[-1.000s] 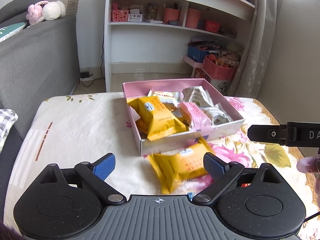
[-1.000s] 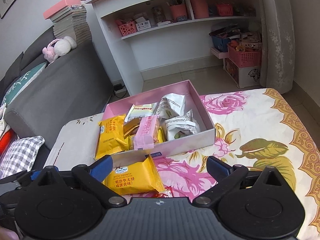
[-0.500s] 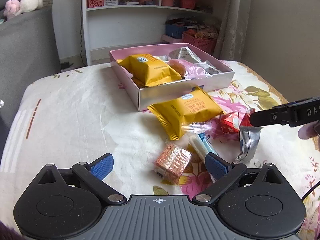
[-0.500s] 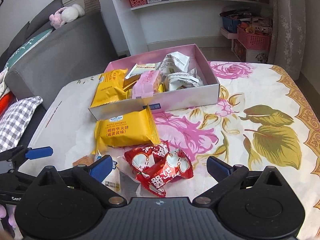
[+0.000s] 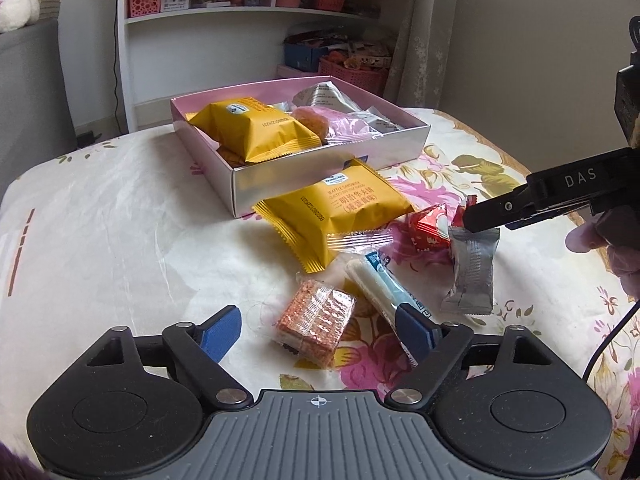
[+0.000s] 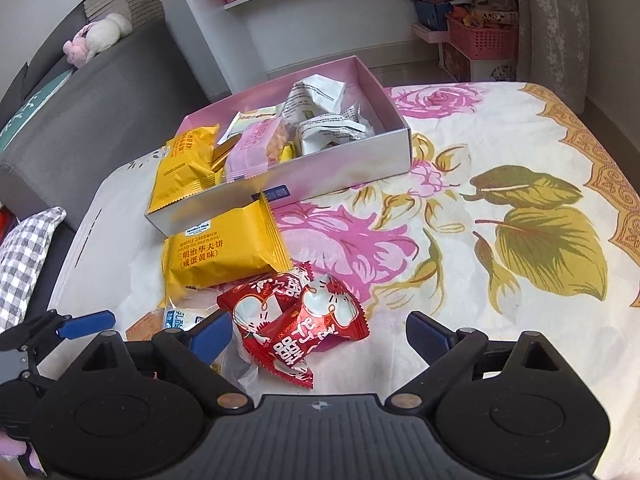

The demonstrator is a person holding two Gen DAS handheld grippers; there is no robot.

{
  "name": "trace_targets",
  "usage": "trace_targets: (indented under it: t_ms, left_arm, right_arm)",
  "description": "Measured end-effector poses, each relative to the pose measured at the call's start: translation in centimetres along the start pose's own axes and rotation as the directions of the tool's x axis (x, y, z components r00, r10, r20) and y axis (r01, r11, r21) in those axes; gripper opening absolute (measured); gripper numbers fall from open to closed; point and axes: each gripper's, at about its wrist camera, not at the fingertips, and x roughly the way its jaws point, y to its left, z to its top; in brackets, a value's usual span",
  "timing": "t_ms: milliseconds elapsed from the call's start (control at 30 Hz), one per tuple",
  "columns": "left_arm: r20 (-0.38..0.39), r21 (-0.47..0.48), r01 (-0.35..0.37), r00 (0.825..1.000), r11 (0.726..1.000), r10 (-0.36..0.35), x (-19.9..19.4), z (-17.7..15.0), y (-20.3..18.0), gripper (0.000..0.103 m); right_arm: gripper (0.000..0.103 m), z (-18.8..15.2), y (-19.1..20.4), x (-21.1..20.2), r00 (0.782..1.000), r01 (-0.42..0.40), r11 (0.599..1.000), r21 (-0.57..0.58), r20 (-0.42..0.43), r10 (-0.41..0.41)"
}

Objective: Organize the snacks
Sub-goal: 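Grasp the wafer cube with the left gripper while the right grasps a red candy packet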

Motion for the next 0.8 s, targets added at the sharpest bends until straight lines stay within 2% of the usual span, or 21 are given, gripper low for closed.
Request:
trace_targets:
  t_ms: [233, 400, 533, 567, 600, 667, 700, 767, 800]
  left_arm:
    - [-0.016, -0.002, -0.008, 1.0, 1.0, 0.008, 0.3, -0.1, 0.2, 0.06]
    - [-0.02, 0.012, -0.025, 0.999, 1.0, 0.025, 0.4, -0.2, 0.0, 0.057]
    - [-0.026, 0.042, -0.049, 0.998, 0.998, 0.05, 0.7, -0.2, -0.4, 0.057]
    - [-0.027, 0.049, -0.056, 0.998, 0.997, 0.057, 0.8, -0.2, -0.6, 0.057]
    - [-0.027, 0.057, -0.067, 0.997, 0.996, 0.069, 0.8, -0.3, -0.7, 0.05]
    - [-0.03, 0.065, -0.087, 0.996, 0.994, 0.089, 0.8, -0.2, -0.8, 0.042]
    - [-0.032, 0.057, -0.081, 0.996, 0.995, 0.083, 0.7, -0.1, -0.7, 0.034]
    - [-0.036, 0.043, -0.081, 0.996, 0.996, 0.083, 0.5, 0.1, -0.7, 0.033]
    - [-0.035, 0.043, -0.081, 0.996, 0.996, 0.082, 0.3, 0.2, -0.7, 0.033]
  right_arm:
    - [0.071, 0.0, -0.8, 0.8, 0.999, -0.027, 0.998, 0.063, -0.037, 0.03]
    - [0.058, 0.0, -0.7, 1.1, 0.999, -0.018, 0.998, 0.062, -0.044, 0.021]
    - [0.054, -0.1, -0.9, 1.5, 0.998, -0.021, 0.997, 0.073, -0.053, 0.025]
    - [0.05, 0.0, -0.9, 1.5, 0.998, -0.025, 0.997, 0.076, -0.054, 0.03]
    - [0.043, 0.0, -0.9, 1.5, 0.998, -0.033, 0.996, 0.078, -0.055, 0.037]
    - [0.038, 0.0, -0.7, 1.5, 0.997, -0.047, 0.996, 0.08, -0.058, 0.051]
    - [0.033, 0.1, -0.5, 1.4, 0.997, -0.046, 0.996, 0.071, -0.056, 0.05]
    - [0.026, 0.1, -0.1, 1.2, 0.997, -0.045, 0.998, 0.052, -0.053, 0.047]
    - [0.016, 0.2, 0.1, 1.0, 0.997, -0.046, 0.998, 0.045, -0.054, 0.048]
